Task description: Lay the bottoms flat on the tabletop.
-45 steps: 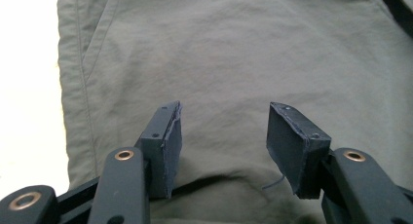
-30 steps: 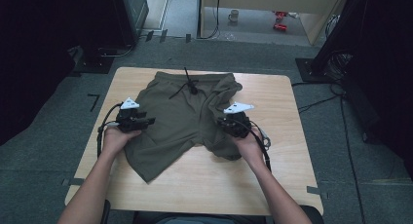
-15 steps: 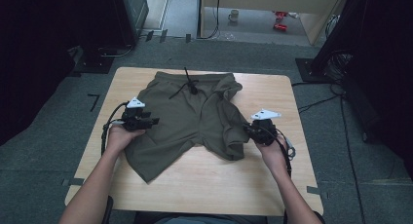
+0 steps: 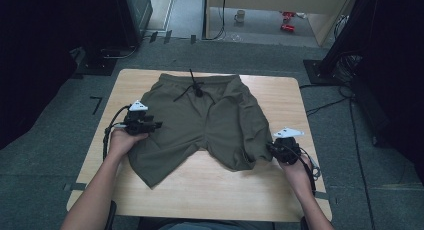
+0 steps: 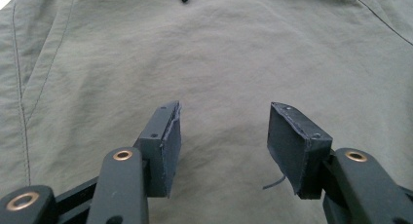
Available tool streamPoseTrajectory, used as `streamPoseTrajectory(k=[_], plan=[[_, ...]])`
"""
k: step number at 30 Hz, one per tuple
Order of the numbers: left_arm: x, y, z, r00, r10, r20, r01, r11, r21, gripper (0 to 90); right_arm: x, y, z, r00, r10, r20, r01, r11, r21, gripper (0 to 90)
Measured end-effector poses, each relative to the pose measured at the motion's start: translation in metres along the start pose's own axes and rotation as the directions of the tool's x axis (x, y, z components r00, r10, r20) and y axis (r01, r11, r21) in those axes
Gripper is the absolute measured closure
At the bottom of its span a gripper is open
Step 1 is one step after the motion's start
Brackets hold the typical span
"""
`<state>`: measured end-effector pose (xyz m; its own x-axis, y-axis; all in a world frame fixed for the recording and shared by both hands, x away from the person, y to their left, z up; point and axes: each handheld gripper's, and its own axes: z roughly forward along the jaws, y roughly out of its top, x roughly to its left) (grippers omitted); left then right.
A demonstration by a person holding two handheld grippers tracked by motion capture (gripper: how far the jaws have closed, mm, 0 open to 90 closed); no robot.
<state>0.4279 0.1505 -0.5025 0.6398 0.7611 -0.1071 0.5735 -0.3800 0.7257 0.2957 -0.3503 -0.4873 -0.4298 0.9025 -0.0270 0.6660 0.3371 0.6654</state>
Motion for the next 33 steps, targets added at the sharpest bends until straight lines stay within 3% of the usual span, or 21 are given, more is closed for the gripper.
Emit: streamPoseTrajectory(k=[9, 13, 20, 25, 28, 33], plan=[[-0.005, -0.003, -0.009, 0.9997, 0.018, 0.013, -0.018, 0.9998, -0.012, 46.8, -0.003, -0.027, -0.010, 0.9998, 0.016, -0.015, -0.015, 1.000, 0.027, 83.4], [-0.007, -0.005, -0.016, 0.9995, 0.025, 0.018, -0.025, 0.9995, -0.018, 46.7, -0.004, -0.038, -0.017, 0.9986, 0.023, -0.047, -0.021, 0.999, 0.031, 83.3], [-0.015, -0.009, -0.027, 0.9985, 0.048, 0.026, -0.048, 0.9984, -0.032, 46.7, 0.009, -0.049, -0.024, 0.9950, -0.004, -0.100, 0.008, 0.999, 0.039, 83.2], [-0.019, -0.013, -0.036, 0.9977, 0.061, 0.030, -0.060, 0.9973, -0.043, 46.7, 0.021, -0.053, -0.026, 0.9870, -0.016, -0.160, 0.024, 0.999, 0.048, 82.3], [-0.022, -0.016, -0.039, 0.9968, 0.071, 0.037, -0.069, 0.9968, -0.040, 46.7, 0.020, -0.052, -0.028, 0.9893, -0.037, -0.141, 0.040, 0.999, 0.021, 66.3], [-0.027, -0.020, -0.045, 0.9955, 0.086, 0.041, -0.084, 0.9955, -0.043, 46.7, 0.011, -0.043, -0.035, 0.9933, -0.016, -0.114, 0.008, 0.997, -0.075, 62.3]])
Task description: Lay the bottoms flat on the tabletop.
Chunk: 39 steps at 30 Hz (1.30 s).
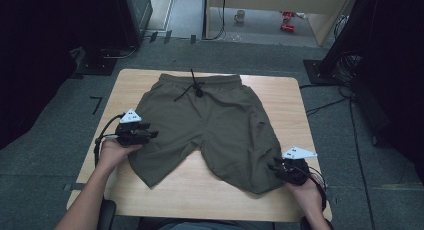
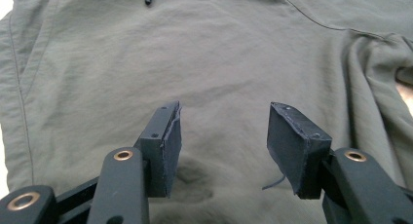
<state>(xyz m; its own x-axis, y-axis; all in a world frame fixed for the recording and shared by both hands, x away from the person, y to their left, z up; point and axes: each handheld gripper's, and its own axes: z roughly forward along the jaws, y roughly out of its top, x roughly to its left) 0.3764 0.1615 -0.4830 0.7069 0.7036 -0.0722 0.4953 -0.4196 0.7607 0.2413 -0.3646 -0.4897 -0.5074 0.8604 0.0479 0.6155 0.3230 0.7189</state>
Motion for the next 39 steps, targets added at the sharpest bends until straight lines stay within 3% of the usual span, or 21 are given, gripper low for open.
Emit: streamPoseTrajectory(k=[5, 9, 17, 26, 29, 31, 34, 36, 39], plan=[[-0.001, -0.004, -0.006, 1.0000, 0.000, 0.002, 0.000, 1.0000, -0.003, 46.6, 0.000, 0.015, 0.001, 1.0000, -0.007, 0.006, 0.008, 0.997, -0.074, 62.3], [-0.001, -0.007, -0.009, 1.0000, 0.002, 0.002, -0.002, 1.0000, -0.004, 46.6, -0.001, 0.026, 0.009, 0.9999, 0.001, -0.017, -0.003, 0.995, -0.104, 60.6], [-0.006, -0.011, -0.020, 0.9999, 0.010, 0.012, -0.009, 0.9998, -0.018, 46.7, -0.004, 0.042, 0.028, 0.9997, -0.019, -0.016, 0.016, 0.989, -0.150, 62.3], [-0.025, -0.025, -0.036, 0.9971, 0.042, 0.063, -0.041, 0.9991, -0.011, 43.7, -0.001, 0.061, 0.055, 0.9989, -0.026, -0.040, 0.020, 0.990, -0.140, 60.3], [-0.033, -0.034, -0.037, 0.9953, 0.067, 0.070, -0.068, 0.9977, 0.009, 41.6, 0.000, 0.066, 0.064, 0.9983, -0.030, -0.049, 0.024, 0.992, -0.124, 59.6], [-0.036, -0.041, -0.034, 0.9947, 0.070, 0.075, -0.074, 0.9959, 0.051, 41.8, 0.001, 0.069, 0.068, 0.9981, -0.031, -0.054, 0.024, 0.993, -0.120, 59.3], [-0.037, -0.050, -0.024, 0.9943, 0.074, 0.076, -0.084, 0.9877, 0.132, 47.7, 0.001, 0.071, 0.075, 0.9977, -0.032, -0.060, 0.024, 0.991, -0.132, 59.3], [-0.039, -0.053, -0.025, 0.9927, 0.106, 0.057, -0.113, 0.9865, 0.119, 56.1, 0.000, 0.070, 0.079, 0.9973, -0.040, -0.062, 0.032, 0.991, -0.127, 59.0], [-0.043, -0.058, -0.027, 0.9929, 0.115, 0.030, -0.117, 0.9887, 0.093, 72.4, -0.001, 0.069, 0.086, 0.9968, -0.048, -0.064, 0.041, 0.992, -0.117, 57.5]])
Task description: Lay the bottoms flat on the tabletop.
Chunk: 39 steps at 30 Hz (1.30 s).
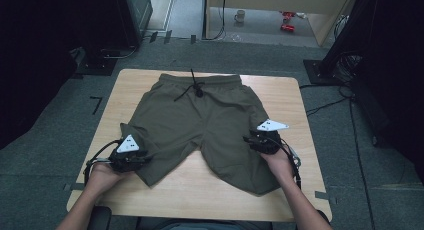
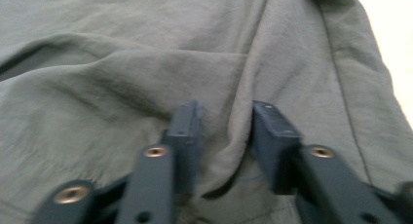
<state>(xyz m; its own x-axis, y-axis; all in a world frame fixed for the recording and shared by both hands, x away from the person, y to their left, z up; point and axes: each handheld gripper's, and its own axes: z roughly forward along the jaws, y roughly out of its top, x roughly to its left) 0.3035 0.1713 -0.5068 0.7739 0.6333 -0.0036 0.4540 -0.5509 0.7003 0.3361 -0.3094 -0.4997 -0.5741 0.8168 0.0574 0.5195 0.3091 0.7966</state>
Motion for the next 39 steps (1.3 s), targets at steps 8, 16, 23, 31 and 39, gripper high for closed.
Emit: streamPoseTrajectory(k=[8, 16, 23, 31, 39], plan=[[-0.031, 0.009, -0.015, 1.0000, 0.002, 0.009, -0.002, 0.9994, 0.034, 90.0, -0.004, 0.001, 0.020, 0.9993, -0.034, -0.016, 0.036, 0.993, 0.110, 56.1], [-0.061, 0.007, -0.029, 0.9946, -0.060, 0.084, 0.062, 0.9980, -0.013, 90.0, -0.003, 0.003, 0.028, 0.9983, -0.056, -0.017, 0.057, 0.991, 0.123, 56.1], [-0.084, 0.010, -0.028, 0.9884, -0.049, 0.144, 0.052, 0.9985, -0.018, 89.7, -0.003, 0.004, 0.031, 0.9984, -0.054, -0.016, 0.056, 0.992, 0.111, 55.6], [-0.062, 0.021, -0.040, 0.9688, -0.144, 0.202, 0.172, 0.9766, -0.129, 62.0, -0.005, 0.008, 0.023, 0.9991, -0.043, -0.004, 0.043, 0.994, 0.098, 56.6], [-0.021, 0.047, -0.038, 0.9881, -0.132, 0.080, 0.144, 0.9716, -0.187, 56.3, -0.021, 0.013, 0.014, 0.9989, 0.009, 0.046, -0.011, 0.999, 0.032, 54.8]])
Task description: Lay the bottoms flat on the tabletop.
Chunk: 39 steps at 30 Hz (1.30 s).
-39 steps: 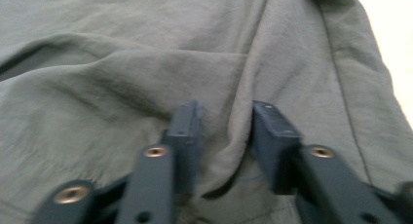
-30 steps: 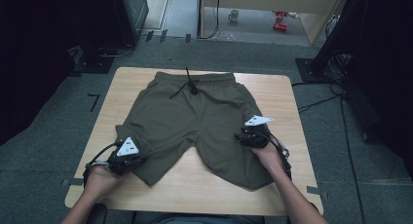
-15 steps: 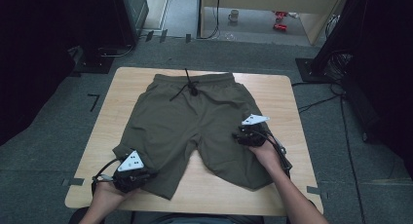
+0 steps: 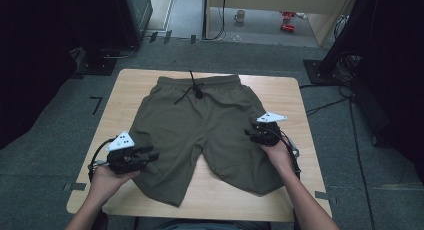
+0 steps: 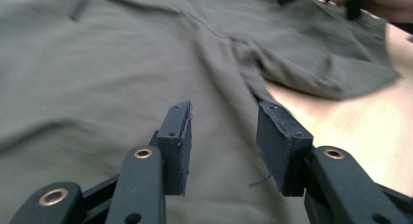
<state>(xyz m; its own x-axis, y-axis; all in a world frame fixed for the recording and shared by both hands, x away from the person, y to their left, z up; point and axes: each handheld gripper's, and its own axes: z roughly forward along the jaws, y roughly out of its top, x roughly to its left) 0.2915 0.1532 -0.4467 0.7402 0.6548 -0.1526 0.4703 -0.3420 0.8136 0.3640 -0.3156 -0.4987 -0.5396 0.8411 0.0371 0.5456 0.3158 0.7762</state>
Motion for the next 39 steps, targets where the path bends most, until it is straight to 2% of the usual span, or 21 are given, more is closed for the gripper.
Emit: streamPoseTrajectory(k=[3, 6, 8, 11, 13, 15, 18, 21, 25, 28, 30, 32, 33, 36, 39], plan=[[0.016, 0.006, 0.011, 0.9993, 0.022, -0.032, -0.022, 0.9998, 0.002, 55.3, -0.002, 0.000, 0.000, 0.9999, -0.008, 0.011, 0.008, 1.000, -0.008, 54.9], [0.033, 0.011, 0.027, 0.9986, 0.016, -0.050, -0.015, 0.9998, 0.011, 53.8, -0.006, 0.004, 0.003, 0.9998, -0.017, 0.009, 0.017, 0.999, 0.029, 53.8], [0.039, 0.012, 0.035, 0.9969, 0.024, -0.075, -0.023, 0.9996, 0.017, 51.9, -0.008, 0.004, 0.007, 0.9999, -0.009, 0.009, 0.009, 0.999, 0.038, 53.6], [0.047, 0.013, 0.047, 0.9939, 0.060, -0.092, -0.059, 0.9982, 0.014, 48.4, -0.010, 0.000, 0.014, 1.0000, 0.000, 0.004, 0.000, 0.997, 0.078, 52.5], [0.053, 0.013, 0.056, 0.9903, 0.073, -0.118, -0.071, 0.9972, 0.025, 47.6, -0.010, -0.005, 0.017, 1.0000, 0.004, -0.002, -0.004, 0.995, 0.098, 51.4], [0.058, 0.012, 0.061, 0.9913, 0.052, -0.121, -0.048, 0.9982, 0.035, 46.8, -0.008, -0.007, 0.016, 1.0000, -0.007, 0.003, 0.007, 0.996, 0.089, 51.5], [0.066, 0.009, 0.067, 0.9919, 0.011, -0.126, -0.004, 0.9986, 0.052, 46.1, -0.003, -0.013, 0.013, 0.9998, 0.009, 0.018, -0.010, 0.998, 0.068, 51.5], [0.071, 0.006, 0.067, 0.9911, -0.011, -0.133, 0.020, 0.9978, 0.064, 45.4, 0.004, -0.019, 0.007, 0.9996, 0.014, 0.026, -0.015, 0.998, 0.061, 50.5], [0.072, 0.002, 0.063, 0.9934, -0.039, -0.108, 0.044, 0.9976, 0.053, 44.0, 0.017, -0.024, 0.001, 0.9991, 0.027, 0.033, -0.029, 0.998, 0.059, 48.4], [0.071, 0.002, 0.061, 0.9938, -0.033, -0.106, 0.039, 0.9976, 0.058, 42.7, 0.025, -0.024, 0.000, 0.9997, 0.010, 0.023, -0.012, 0.997, 0.073, 47.8], [0.071, 0.003, 0.058, 0.9944, -0.031, -0.101, 0.036, 0.9982, 0.047, 42.2, 0.023, -0.021, 0.001, 0.9999, 0.013, 0.011, -0.014, 0.997, 0.078, 47.8], [0.072, 0.005, 0.055, 0.9948, -0.034, -0.096, 0.038, 0.9988, 0.031, 41.6, 0.020, -0.018, 0.001, 0.9995, 0.030, 0.004, -0.030, 0.998, 0.056, 47.8], [0.073, 0.006, 0.054, 0.9945, -0.035, -0.099, 0.038, 0.9988, 0.030, 41.4, 0.019, -0.017, 0.000, 0.9994, 0.033, 0.009, -0.033, 0.999, 0.041, 47.7], [0.078, 0.010, 0.052, 0.9934, -0.044, -0.107, 0.048, 0.9982, 0.037, 41.5, 0.013, -0.008, 0.000, 0.9988, 0.049, 0.001, -0.049, 0.998, 0.050, 45.4], [0.083, 0.014, 0.050, 0.9933, -0.051, -0.104, 0.055, 0.9979, 0.035, 40.2, 0.007, -0.002, -0.001, 0.9983, 0.059, 0.002, -0.059, 0.998, 0.016, 44.4]])
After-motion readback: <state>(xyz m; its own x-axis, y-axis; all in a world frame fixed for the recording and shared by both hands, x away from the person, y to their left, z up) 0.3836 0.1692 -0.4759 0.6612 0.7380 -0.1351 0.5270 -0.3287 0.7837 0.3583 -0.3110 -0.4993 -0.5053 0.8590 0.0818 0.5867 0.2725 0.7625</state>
